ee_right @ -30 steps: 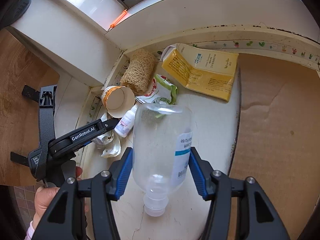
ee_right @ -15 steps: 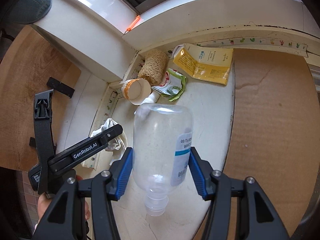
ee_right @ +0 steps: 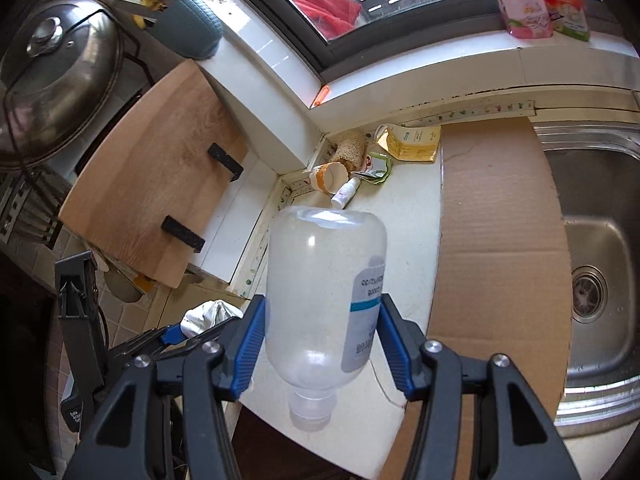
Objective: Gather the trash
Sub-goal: 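Lower both tools over the floor bin and open them, dropping tissue and bottle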
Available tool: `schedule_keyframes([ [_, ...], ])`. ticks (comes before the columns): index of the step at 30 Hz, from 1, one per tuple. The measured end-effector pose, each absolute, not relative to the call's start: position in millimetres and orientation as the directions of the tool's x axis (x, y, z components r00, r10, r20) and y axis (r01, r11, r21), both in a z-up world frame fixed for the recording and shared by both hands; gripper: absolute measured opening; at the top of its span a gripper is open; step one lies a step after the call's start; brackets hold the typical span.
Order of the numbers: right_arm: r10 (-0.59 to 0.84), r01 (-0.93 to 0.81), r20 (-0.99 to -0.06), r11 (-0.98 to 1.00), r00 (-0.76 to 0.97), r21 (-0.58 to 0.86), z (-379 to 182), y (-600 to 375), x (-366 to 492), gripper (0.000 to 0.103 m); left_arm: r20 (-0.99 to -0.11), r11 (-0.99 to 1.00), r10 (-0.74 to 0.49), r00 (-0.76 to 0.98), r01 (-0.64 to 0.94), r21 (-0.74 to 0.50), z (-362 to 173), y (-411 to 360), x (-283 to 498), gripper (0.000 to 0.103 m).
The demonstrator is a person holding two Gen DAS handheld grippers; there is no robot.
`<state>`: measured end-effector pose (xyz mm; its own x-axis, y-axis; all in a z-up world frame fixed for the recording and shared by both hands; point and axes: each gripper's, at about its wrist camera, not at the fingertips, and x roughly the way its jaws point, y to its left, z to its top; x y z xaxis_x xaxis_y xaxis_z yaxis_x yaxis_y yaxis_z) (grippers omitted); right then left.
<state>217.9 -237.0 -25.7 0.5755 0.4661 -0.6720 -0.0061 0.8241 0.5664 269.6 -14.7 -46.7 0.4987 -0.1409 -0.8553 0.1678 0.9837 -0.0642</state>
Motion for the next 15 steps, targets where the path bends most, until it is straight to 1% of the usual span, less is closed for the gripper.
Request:
schedule_keyframes([
  [4,0.449,-0.014,-0.657,0.832,0.606,0.555,-6,-219,160,0.055,-0.838,0.975,-0.169,0.518,0.214,-0.064,-34,-2,207,0.060],
  [8,0.430,-0.013,-0.662,0.844,0.614,0.536,3,-198,106,0.055,-0.829,0.966,-0.195,0.524,0.249,-0.070,-32,12,149,0.061],
  [12,0.430,-0.001,-0.687,0.848,0.585,0.530,0,-183,57,0.055,-0.818,0.960,-0.205,0.538,0.274,-0.060,-39,24,98,0.061],
  [15,0.419,-0.003,-0.711,0.862,0.565,0.506,-11,-169,28,0.055,-0.811,0.955,-0.232,0.537,0.282,-0.086,-51,30,63,0.061],
])
